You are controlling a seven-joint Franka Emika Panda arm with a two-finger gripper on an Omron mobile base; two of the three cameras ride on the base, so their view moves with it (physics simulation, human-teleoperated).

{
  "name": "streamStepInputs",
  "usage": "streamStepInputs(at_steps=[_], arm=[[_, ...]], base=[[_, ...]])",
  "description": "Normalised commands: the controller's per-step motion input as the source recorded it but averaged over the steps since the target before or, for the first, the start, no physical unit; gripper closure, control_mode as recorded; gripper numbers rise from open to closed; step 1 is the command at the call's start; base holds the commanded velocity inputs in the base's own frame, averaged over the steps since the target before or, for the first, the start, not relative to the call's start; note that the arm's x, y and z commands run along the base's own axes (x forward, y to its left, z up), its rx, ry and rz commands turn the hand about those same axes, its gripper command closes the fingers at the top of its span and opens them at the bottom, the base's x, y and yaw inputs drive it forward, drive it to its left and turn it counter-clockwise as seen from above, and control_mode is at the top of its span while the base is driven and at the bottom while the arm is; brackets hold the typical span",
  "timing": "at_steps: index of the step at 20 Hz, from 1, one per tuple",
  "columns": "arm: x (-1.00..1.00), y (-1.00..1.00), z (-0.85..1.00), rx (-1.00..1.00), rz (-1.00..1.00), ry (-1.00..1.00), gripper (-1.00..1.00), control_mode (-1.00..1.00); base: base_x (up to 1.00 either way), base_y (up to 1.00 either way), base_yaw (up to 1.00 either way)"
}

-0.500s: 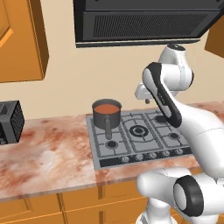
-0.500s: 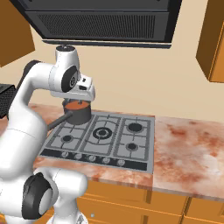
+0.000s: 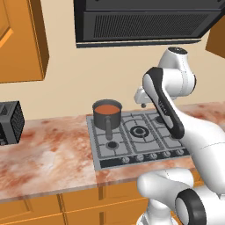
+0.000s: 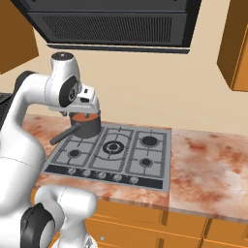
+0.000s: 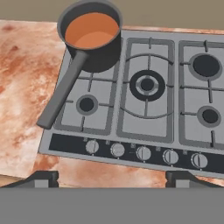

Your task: Wait until the marinara sauce is simmered to a deep red color and then turn off the stove.

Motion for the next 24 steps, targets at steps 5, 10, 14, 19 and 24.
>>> streamStepInputs(at_steps=[5,10,14,19,24], arm=[[0.0,0.0,0.0,0.0,0.0,0.0,-1.0,-1.0],[0.0,0.0,0.0,0.0,0.0,0.0,-1.0,-1.0],[0.0,0.0,0.0,0.0,0.0,0.0,-1.0,-1.0],[0.0,0.0,0.0,0.0,0.0,0.0,-1.0,-1.0],[0.0,0.0,0.0,0.0,0.0,0.0,-1.0,-1.0]], base=[[0.0,0.0,0.0],[0.0,0.0,0.0],[0.0,0.0,0.0],[0.0,0.0,0.0],[0.0,0.0,0.0]])
